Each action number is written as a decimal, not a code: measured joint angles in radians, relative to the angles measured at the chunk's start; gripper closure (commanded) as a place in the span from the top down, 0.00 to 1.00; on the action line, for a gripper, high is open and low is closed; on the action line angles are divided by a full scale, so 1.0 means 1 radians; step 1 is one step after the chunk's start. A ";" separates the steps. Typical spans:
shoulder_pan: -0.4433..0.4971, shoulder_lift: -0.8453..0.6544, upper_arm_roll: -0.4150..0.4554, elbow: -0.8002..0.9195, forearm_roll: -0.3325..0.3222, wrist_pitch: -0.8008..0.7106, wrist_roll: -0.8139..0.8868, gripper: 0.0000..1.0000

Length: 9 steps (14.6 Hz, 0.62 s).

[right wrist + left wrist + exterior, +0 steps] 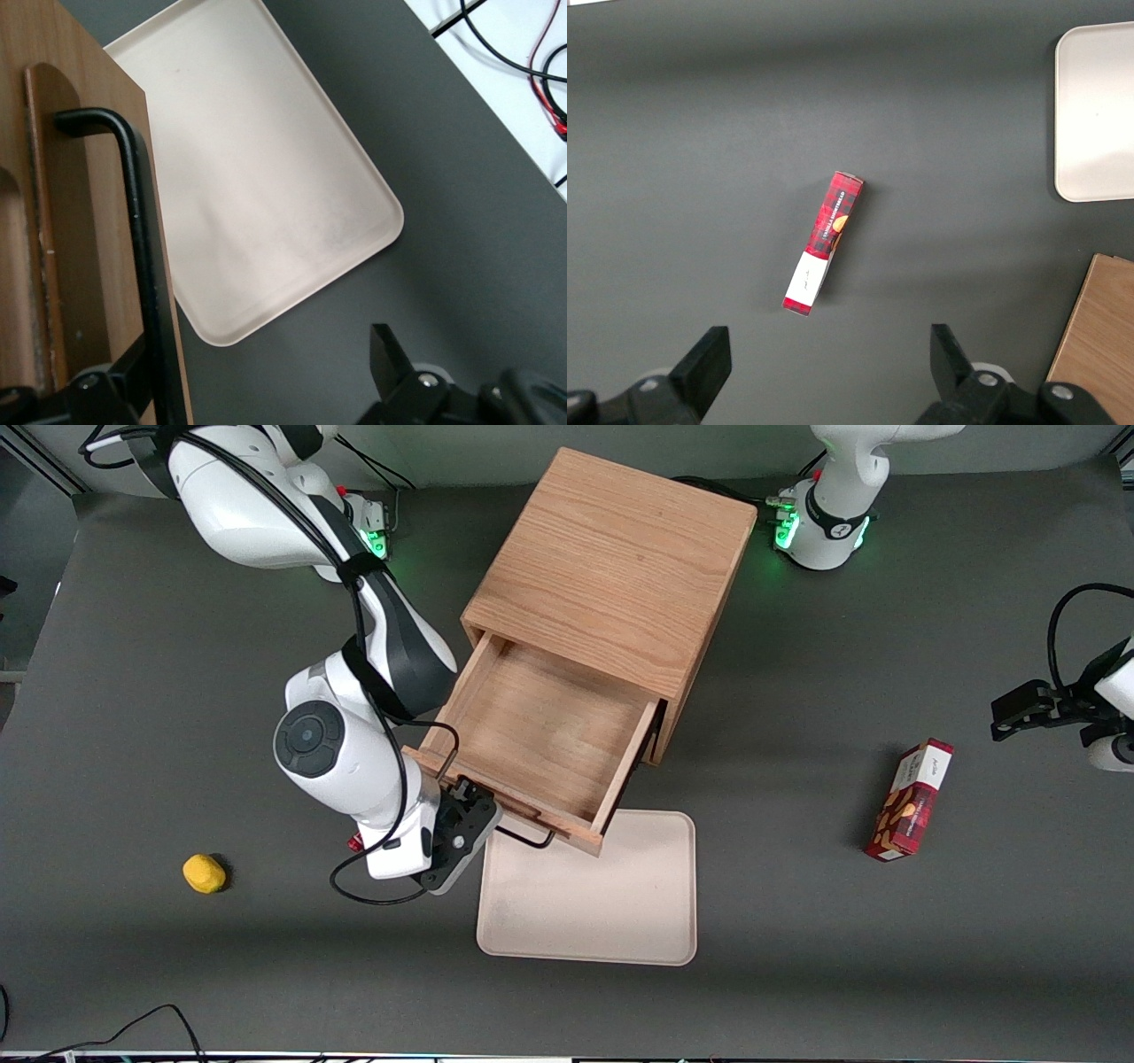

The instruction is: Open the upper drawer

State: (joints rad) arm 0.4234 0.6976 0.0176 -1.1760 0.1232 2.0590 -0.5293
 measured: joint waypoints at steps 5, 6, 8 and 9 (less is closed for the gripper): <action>-0.023 0.013 0.001 0.020 0.001 0.003 0.000 1.00; -0.028 0.016 0.001 0.023 0.002 0.003 0.000 1.00; -0.038 0.017 0.000 0.026 0.003 0.003 0.000 1.00; -0.042 0.017 0.000 0.026 0.006 0.003 0.000 1.00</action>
State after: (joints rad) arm 0.3814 0.7142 0.0177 -1.1502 0.1290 2.0621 -0.5294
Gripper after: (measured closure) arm 0.000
